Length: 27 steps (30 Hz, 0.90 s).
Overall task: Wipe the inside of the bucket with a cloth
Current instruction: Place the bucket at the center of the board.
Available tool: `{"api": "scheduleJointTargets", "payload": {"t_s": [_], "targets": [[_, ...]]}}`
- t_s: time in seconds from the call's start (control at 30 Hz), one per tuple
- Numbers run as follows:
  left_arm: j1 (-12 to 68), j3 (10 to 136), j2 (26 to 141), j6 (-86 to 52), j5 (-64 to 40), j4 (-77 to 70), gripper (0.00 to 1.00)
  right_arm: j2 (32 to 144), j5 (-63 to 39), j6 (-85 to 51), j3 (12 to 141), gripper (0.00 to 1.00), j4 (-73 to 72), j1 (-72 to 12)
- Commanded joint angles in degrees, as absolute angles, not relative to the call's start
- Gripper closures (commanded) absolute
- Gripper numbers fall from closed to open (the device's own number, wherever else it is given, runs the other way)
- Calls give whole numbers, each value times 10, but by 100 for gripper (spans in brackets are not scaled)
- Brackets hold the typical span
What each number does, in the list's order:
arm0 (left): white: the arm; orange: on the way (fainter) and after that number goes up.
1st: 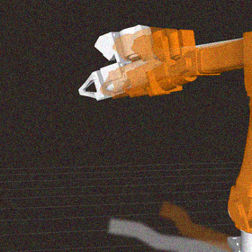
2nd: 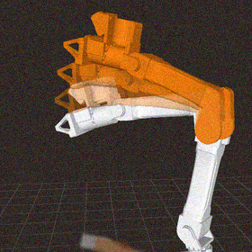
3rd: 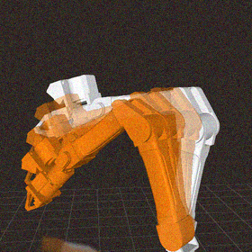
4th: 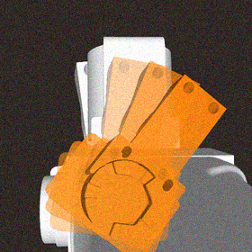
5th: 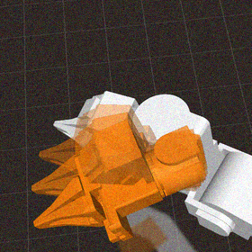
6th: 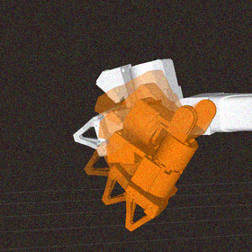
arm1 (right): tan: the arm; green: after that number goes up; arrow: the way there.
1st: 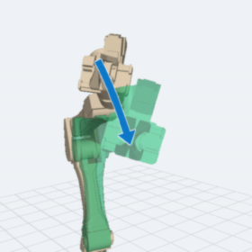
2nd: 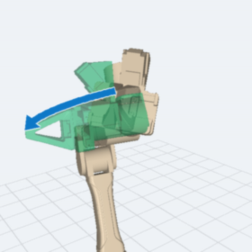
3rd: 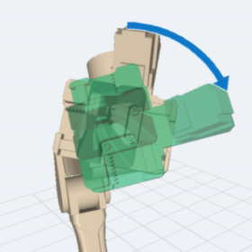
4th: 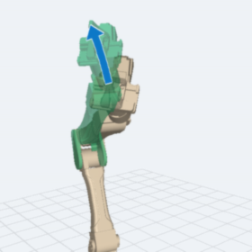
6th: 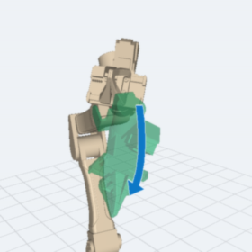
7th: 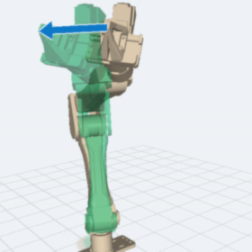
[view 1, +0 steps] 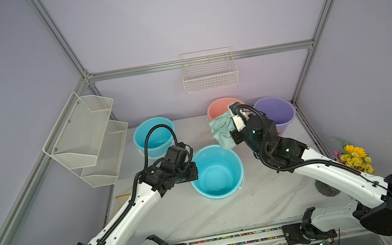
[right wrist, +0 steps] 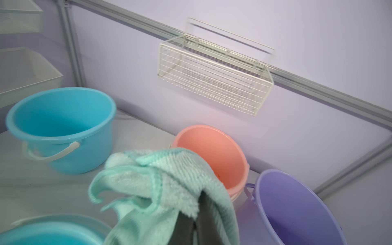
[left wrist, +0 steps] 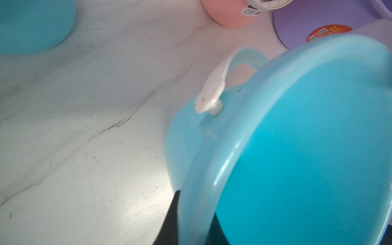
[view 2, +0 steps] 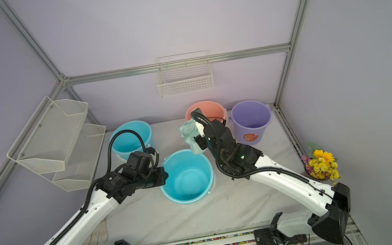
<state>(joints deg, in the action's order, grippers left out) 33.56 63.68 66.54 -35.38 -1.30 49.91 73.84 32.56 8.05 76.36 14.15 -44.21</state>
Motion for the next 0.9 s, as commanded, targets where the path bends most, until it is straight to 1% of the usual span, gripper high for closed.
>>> {"api": "scheduleJointTargets", "payload": {"t_s": [0.0,0.2,0.47,0.7,0.87], "targets": [[318,633,634,-373,-25,502,100,728,345,1,778,100,201,-417],[292,616,603,-383,-7,553,100,729,320,-64,739,100,259,-390],[256,626,579,-399,13,590,100,718,281,-141,651,100,307,-383],[227,682,612,-433,29,554,100,696,272,-149,622,100,315,-383],[200,735,663,-468,34,514,100,689,270,-148,618,100,317,-383]]}}
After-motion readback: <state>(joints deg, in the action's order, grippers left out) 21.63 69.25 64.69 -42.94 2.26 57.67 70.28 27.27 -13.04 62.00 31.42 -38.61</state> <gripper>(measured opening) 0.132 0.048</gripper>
